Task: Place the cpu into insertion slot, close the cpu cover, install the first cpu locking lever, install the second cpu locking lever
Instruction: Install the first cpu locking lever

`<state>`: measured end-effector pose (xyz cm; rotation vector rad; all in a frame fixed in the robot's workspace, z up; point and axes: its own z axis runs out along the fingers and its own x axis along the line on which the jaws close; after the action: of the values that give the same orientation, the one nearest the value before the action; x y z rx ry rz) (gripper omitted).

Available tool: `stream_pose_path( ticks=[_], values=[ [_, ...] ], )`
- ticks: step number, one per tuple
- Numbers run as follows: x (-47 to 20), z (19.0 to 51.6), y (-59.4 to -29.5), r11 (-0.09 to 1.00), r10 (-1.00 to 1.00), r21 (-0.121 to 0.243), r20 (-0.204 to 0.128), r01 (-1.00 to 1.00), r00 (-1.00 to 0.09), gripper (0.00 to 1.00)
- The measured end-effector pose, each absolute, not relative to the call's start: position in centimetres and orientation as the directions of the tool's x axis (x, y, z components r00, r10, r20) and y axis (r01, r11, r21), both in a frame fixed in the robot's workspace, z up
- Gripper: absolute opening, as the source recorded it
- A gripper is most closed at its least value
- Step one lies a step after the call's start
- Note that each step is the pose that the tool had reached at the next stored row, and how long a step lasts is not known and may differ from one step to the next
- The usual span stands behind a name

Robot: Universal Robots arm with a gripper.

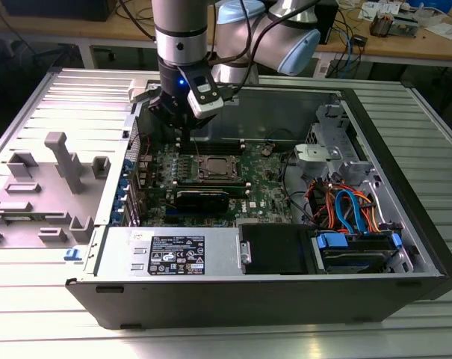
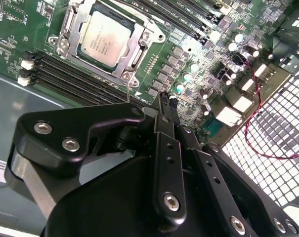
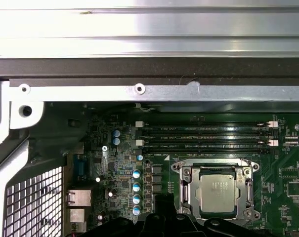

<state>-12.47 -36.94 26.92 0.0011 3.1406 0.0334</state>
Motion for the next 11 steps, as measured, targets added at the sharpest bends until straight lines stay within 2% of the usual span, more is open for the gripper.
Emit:
stream_pose_path(
  ticks=[11],
  values=[
    [-12.53, 26.92, -36.9, 1.0, 0.001, 0.021, -0.001, 0.001, -1.0, 0.11]
  ],
)
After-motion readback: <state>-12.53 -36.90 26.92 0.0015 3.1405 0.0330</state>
